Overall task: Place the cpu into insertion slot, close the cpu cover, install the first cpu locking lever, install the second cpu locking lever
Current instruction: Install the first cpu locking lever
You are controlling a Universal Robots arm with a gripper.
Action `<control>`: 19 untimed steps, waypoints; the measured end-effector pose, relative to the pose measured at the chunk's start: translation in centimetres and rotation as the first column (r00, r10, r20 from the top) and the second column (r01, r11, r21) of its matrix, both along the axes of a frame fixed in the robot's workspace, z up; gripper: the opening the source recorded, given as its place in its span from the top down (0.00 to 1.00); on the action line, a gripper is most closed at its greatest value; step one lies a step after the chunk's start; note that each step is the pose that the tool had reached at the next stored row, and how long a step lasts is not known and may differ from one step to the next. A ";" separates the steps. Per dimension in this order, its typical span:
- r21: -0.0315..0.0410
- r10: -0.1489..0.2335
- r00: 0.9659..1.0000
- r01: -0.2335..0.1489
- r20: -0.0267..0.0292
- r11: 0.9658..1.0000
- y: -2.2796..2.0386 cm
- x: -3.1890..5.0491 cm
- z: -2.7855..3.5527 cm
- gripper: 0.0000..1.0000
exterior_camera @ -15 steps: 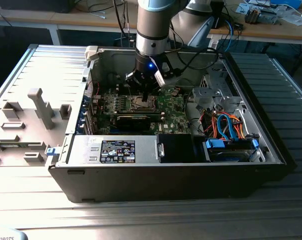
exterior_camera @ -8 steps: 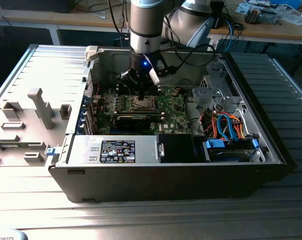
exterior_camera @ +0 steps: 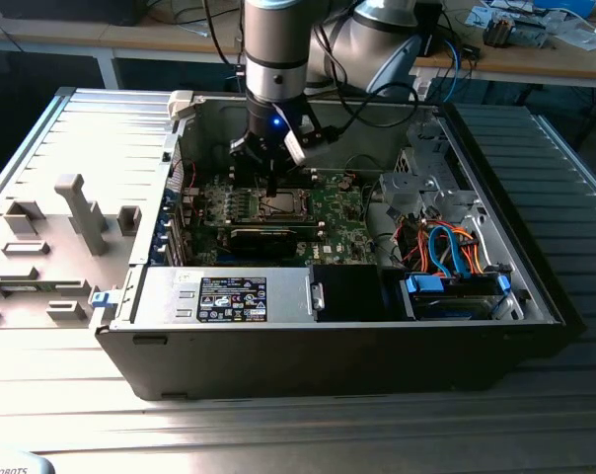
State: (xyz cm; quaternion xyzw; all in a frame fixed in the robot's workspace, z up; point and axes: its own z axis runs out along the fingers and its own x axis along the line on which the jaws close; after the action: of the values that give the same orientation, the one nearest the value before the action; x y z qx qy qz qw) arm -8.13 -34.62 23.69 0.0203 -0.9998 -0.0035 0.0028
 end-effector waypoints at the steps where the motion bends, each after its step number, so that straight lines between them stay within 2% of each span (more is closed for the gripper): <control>1: 0.000 0.000 1.000 0.000 0.001 1.000 0.02 -0.32 0.00 0.89; 7: -0.002 0.000 1.000 0.000 0.007 1.000 0.34 -1.88 0.00 0.89; 13: -0.003 0.000 1.000 0.000 0.010 1.000 1.29 -3.45 0.00 0.89; 19: -0.005 0.000 1.000 0.000 0.015 1.000 2.17 -4.08 0.10 0.89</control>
State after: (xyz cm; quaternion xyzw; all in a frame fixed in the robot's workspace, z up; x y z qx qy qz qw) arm -12.21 -32.45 23.79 0.0203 -0.9998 -0.0007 -0.0045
